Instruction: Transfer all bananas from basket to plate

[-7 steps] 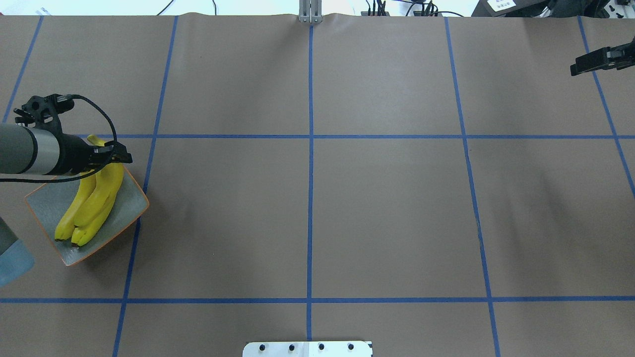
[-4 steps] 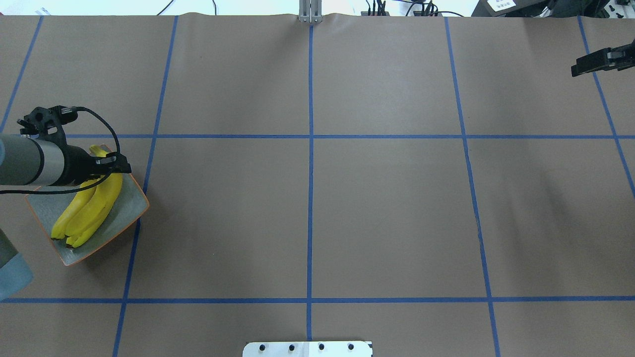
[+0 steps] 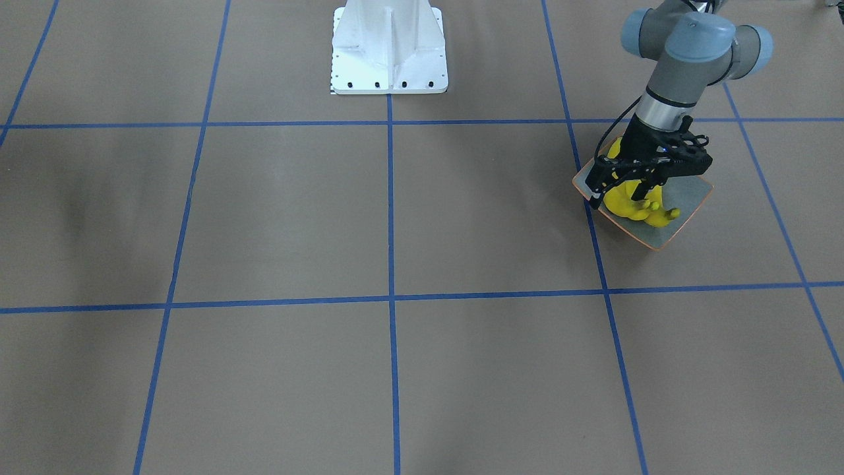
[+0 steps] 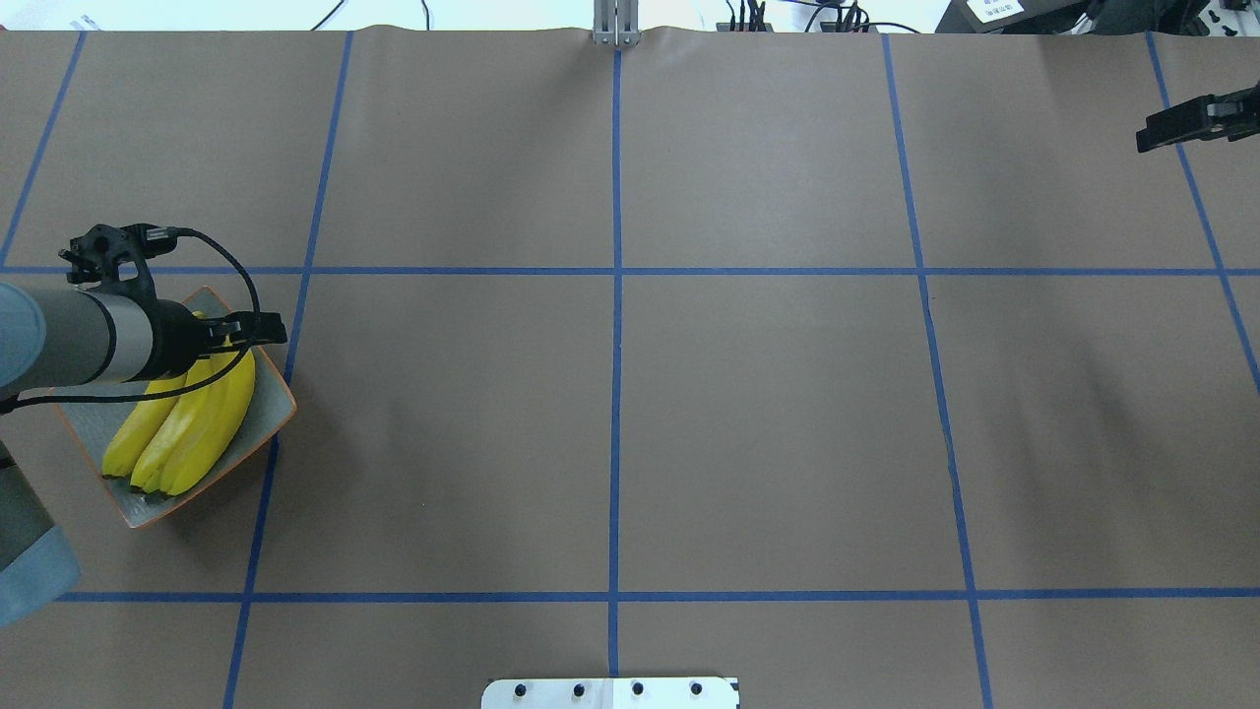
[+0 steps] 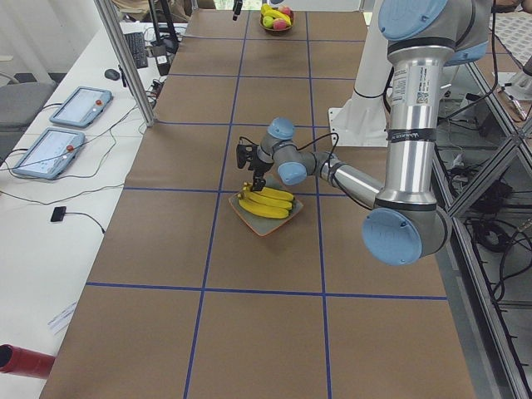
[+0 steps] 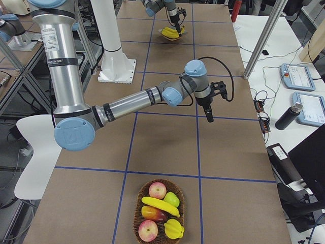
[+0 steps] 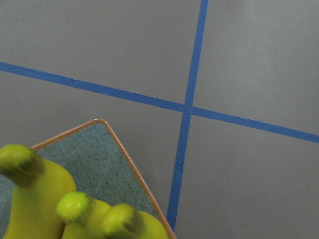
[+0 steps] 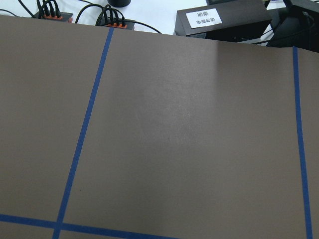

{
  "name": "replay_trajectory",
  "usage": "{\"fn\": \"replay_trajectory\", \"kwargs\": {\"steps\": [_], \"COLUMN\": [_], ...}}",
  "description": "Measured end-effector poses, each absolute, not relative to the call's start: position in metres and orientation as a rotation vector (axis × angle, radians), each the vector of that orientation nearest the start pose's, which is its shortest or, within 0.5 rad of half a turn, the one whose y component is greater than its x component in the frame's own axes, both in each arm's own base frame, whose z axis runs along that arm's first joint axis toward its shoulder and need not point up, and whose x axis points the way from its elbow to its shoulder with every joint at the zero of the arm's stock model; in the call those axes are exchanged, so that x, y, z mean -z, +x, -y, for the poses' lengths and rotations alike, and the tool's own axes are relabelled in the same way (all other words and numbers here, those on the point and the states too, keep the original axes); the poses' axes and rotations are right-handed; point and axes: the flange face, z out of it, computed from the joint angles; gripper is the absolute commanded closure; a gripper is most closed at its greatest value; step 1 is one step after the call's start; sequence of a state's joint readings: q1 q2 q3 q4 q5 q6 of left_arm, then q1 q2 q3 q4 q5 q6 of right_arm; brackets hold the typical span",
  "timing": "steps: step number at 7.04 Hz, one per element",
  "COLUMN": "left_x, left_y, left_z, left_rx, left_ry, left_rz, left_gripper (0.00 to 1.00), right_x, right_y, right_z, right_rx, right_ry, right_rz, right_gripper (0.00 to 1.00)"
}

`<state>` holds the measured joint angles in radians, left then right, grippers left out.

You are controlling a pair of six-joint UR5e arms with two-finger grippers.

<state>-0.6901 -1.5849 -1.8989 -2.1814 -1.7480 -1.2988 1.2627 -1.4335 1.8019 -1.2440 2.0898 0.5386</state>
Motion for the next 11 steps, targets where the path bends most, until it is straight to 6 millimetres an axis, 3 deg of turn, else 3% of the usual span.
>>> {"fn": "replay_trajectory", "kwargs": {"steps": [1, 3, 5, 8, 10, 11], "left_x": [-0.414, -0.374, -0.348, -0.325, -0.318, -0.314], "left_y": [0.318, 0.303, 0.298, 0.304, 0.305, 0.306], "left_z": [0.411, 0.401, 0.396, 0.399, 0.4, 0.4], "left_rx": [0.26, 0.206, 0.184, 0.171, 0.168, 0.166], "left_ry": [0.298, 0.291, 0.308, 0.331, 0.342, 0.346], "left_rz": [-0.958, -1.049, -1.099, -1.138, -1.151, -1.156], "left_gripper": [0.0, 0.0, 0.0, 0.0, 0.0, 0.0], "right_x": [-0.454, -0.496, -0.558, -0.663, -0.73, -0.752], "right_y": [-0.078, -0.034, 0.016, 0.086, 0.108, 0.11], "right_z": [0.553, 0.546, 0.53, 0.496, 0.471, 0.456], "right_rx": [-0.021, 0.034, 0.094, 0.118, -0.036, -0.128], "right_ry": [0.412, 0.388, 0.356, 0.279, 0.147, 0.083], "right_rz": [0.724, 0.718, 0.703, 0.712, 0.748, 0.755], "right_gripper": [0.0, 0.0, 0.0, 0.02, 0.04, 0.05]}}
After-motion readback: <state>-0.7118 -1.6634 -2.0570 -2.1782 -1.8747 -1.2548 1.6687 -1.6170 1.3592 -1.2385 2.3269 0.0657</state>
